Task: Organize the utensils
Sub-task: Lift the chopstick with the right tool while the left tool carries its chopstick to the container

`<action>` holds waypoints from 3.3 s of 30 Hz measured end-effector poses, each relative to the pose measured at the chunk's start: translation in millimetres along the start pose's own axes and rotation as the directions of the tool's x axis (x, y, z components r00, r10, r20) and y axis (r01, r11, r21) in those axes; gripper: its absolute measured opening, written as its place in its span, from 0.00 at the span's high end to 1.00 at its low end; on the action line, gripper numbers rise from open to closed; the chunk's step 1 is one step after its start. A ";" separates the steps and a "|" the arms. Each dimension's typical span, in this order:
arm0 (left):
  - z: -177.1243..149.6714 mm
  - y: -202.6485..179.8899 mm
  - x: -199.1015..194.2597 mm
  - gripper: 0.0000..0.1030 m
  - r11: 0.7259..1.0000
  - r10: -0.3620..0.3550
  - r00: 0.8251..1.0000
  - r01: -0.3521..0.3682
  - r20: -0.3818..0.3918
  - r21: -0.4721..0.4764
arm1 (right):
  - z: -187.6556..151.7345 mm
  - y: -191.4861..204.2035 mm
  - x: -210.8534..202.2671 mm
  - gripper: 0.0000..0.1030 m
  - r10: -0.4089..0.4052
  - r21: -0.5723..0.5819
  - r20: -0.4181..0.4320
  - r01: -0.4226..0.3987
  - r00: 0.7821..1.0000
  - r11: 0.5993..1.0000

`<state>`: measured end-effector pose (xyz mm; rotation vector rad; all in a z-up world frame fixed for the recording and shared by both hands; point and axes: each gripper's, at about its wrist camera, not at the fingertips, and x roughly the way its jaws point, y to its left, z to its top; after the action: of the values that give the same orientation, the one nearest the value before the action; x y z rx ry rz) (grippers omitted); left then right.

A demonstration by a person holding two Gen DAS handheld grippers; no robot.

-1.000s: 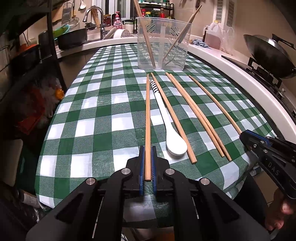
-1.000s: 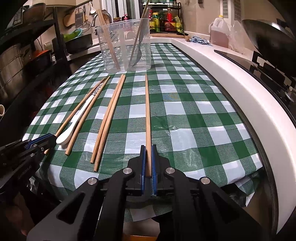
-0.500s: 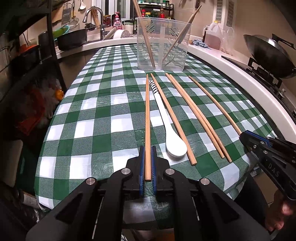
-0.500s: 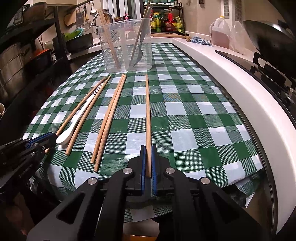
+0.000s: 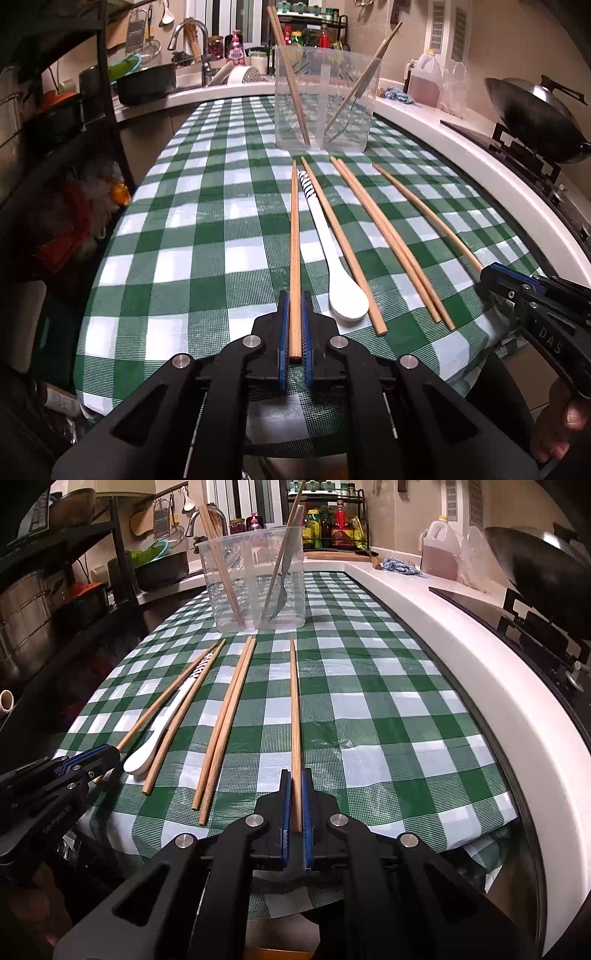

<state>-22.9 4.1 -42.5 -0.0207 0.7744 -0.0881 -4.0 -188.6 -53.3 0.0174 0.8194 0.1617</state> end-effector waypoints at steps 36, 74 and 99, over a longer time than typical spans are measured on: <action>52.8 14.0 -94.0 0.94 1.000 -0.015 0.949 0.019 0.316 -0.011 | 54.2 9.4 -107.2 0.94 0.032 -0.061 0.202 -0.020 0.979 0.998; 155.3 19.9 -84.2 0.94 0.995 -0.100 0.973 0.099 0.207 0.014 | 169.8 23.8 -95.9 0.94 0.083 -0.124 0.181 -0.061 0.980 0.990; 191.0 25.9 -51.9 0.94 0.988 -0.154 0.969 0.154 0.196 0.015 | 202.0 28.1 -72.7 0.94 0.102 -0.142 0.201 -0.074 0.974 0.987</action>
<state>75.5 31.7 128.9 -0.0885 0.5741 -0.2302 90.6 -162.3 139.7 -0.0553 0.5975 0.2941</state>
